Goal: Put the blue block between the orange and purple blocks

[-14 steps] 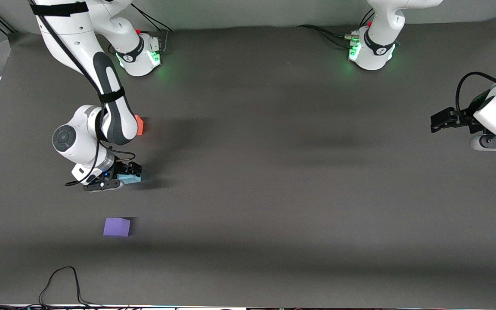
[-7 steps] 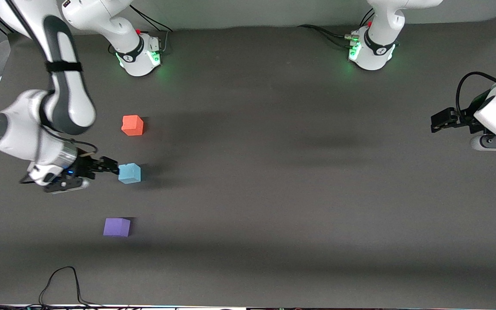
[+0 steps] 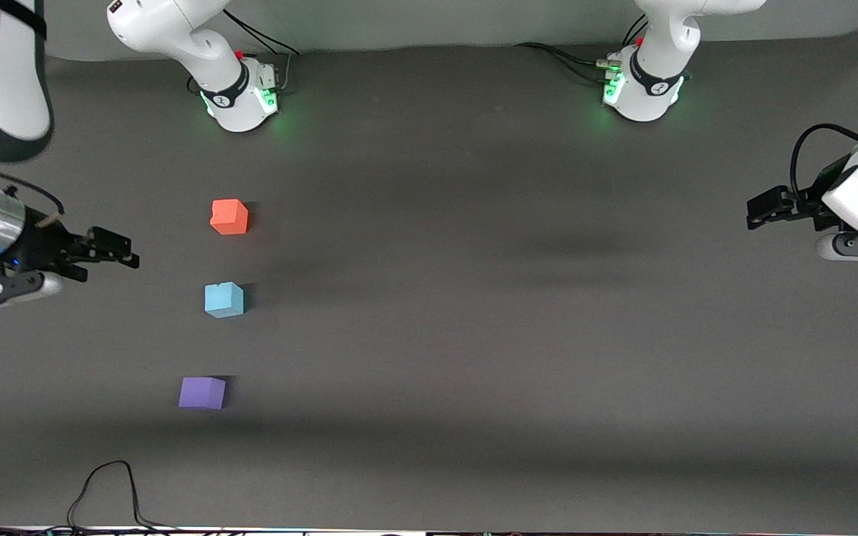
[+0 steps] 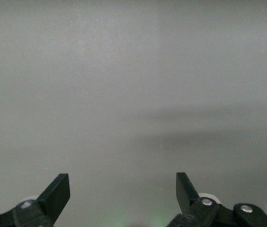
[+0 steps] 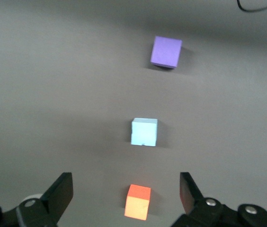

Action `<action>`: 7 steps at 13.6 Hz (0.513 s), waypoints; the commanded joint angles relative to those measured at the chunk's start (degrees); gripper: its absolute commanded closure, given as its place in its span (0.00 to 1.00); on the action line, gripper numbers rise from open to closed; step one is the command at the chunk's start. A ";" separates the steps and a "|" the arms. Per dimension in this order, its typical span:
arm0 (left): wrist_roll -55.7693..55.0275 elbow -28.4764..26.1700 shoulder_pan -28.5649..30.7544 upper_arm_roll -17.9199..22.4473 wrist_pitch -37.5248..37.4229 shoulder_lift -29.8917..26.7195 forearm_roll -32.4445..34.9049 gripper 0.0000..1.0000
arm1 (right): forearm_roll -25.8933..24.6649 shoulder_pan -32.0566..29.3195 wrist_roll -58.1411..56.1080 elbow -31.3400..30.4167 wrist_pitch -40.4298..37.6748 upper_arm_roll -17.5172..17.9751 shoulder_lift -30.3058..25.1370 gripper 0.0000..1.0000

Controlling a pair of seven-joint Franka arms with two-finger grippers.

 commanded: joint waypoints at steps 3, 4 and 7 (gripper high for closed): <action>-0.13 1.42 0.30 -0.23 -1.03 0.58 -0.20 0.00 | -4.69 -0.47 10.48 0.15 -1.84 6.53 -2.04 0.00; -0.13 1.42 0.30 -0.23 -1.03 0.58 -0.20 0.00 | -6.00 -9.12 10.48 0.06 -2.03 15.11 -3.00 0.00; -0.05 1.42 0.30 -0.31 -1.03 0.58 -0.20 0.00 | -7.06 -23.51 10.75 -0.82 -2.03 29.50 -4.42 0.00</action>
